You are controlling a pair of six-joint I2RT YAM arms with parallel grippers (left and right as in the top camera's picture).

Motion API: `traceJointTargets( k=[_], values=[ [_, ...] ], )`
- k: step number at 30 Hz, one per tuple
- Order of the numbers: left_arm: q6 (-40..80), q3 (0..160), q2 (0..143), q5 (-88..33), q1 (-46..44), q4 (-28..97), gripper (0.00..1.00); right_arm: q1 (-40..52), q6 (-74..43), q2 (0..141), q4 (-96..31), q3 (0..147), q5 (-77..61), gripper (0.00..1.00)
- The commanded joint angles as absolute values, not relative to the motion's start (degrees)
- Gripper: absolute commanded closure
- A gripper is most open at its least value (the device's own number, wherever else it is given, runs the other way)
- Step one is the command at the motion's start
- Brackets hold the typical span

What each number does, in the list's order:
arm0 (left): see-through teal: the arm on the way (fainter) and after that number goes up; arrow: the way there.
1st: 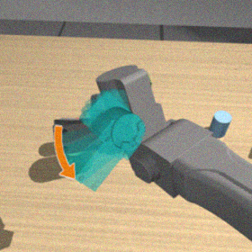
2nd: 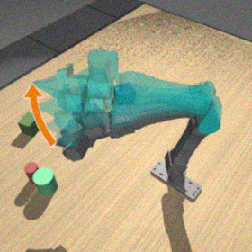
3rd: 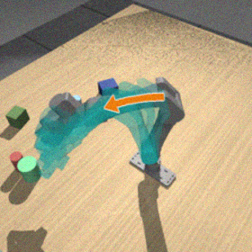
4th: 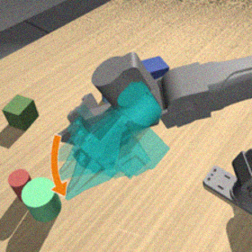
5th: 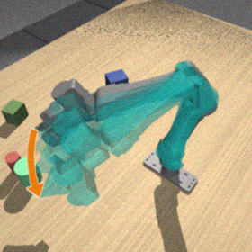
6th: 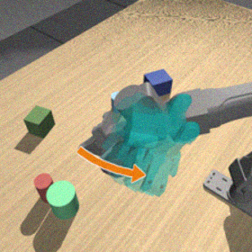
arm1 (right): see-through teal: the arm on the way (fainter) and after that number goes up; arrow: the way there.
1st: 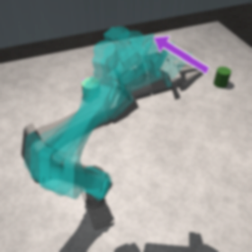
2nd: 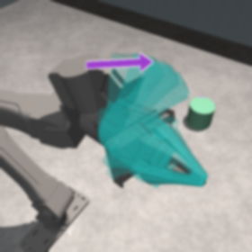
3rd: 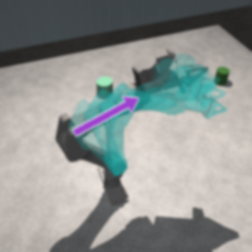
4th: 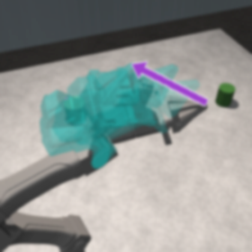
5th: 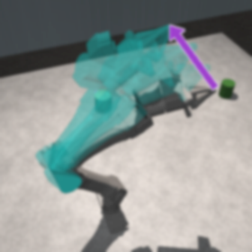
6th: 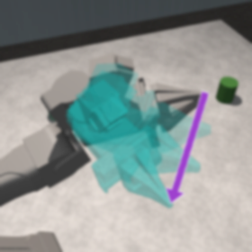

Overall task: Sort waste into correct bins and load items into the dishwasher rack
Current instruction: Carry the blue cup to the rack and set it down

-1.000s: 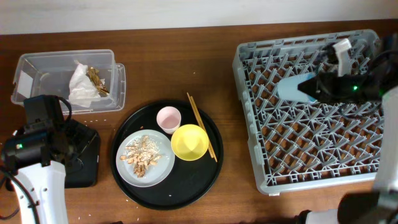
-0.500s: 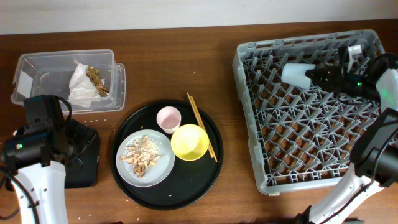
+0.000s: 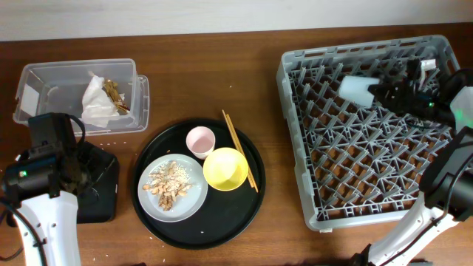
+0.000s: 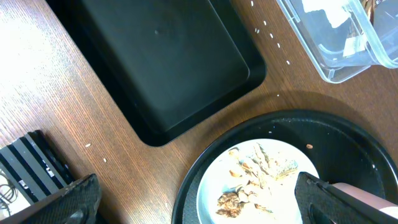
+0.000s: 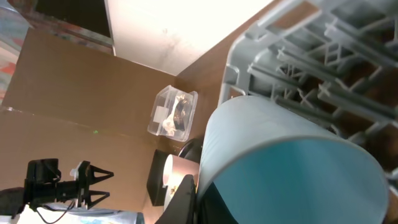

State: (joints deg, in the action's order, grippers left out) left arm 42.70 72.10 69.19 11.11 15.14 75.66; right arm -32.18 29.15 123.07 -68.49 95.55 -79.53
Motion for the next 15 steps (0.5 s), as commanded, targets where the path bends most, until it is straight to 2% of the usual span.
traceJointTargets(
  k=[1, 9, 15],
  values=[
    [43.24, 71.92, 68.49, 11.14, 15.44, 75.7, 0.01, -32.34, 29.58, 123.42, -67.92, 92.6, -78.15, 0.96],
    [43.24, 71.92, 68.49, 11.14, 15.44, 75.7, 0.01, -32.73, 29.54, 123.5, -68.1, 92.03, -76.36, 0.95],
    [43.24, 71.92, 68.49, 11.14, 15.44, 75.7, 0.01, -35.44, 26.7, 123.5, -68.51, 92.05, -68.27, 0.9]
  ],
)
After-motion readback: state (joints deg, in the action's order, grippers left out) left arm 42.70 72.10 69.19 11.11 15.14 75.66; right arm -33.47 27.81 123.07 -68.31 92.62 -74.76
